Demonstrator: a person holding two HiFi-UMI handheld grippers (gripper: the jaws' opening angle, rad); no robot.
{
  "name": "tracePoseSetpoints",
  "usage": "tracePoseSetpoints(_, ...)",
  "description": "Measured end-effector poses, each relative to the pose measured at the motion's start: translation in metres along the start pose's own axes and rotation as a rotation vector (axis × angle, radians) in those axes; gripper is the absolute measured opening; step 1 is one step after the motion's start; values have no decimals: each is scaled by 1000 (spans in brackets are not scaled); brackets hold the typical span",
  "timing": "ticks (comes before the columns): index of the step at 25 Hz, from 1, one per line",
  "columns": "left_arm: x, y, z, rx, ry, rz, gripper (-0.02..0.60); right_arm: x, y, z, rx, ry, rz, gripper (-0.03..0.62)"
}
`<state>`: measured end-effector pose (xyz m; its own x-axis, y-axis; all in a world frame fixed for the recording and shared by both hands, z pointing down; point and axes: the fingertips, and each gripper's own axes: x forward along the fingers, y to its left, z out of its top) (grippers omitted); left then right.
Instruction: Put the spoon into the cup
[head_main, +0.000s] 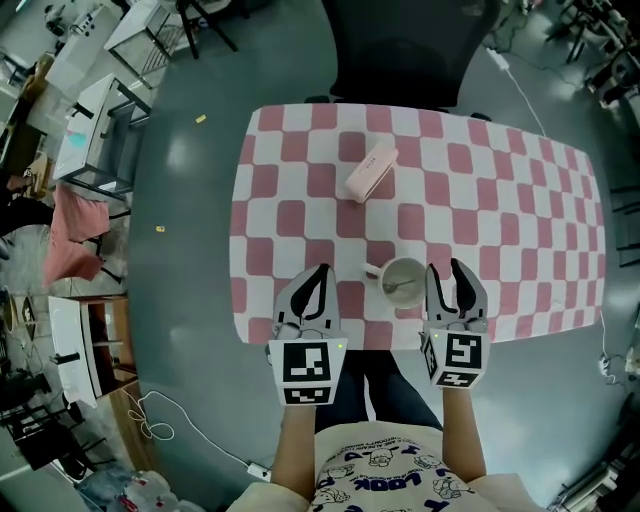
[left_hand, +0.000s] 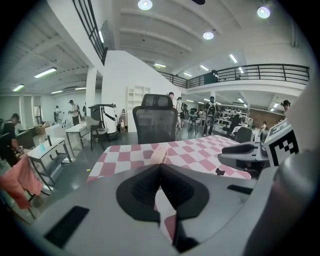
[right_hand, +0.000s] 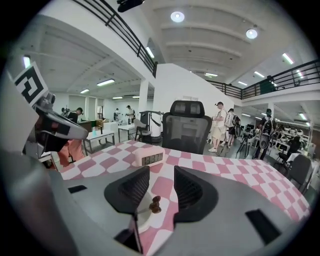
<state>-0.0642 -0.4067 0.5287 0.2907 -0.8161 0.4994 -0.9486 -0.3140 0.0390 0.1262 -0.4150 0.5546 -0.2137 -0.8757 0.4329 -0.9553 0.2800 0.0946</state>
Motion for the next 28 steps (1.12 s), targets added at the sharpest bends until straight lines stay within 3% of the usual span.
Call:
tracePoseSetpoints(13, -51, -1, 87, 30, -169, 42, 14, -56, -23, 111, 24, -224, -41, 101)
tracePoseSetpoints(28, -114, -17, 172, 88, -366, 66, 14, -124, -38, 200, 66, -447, -70, 60)
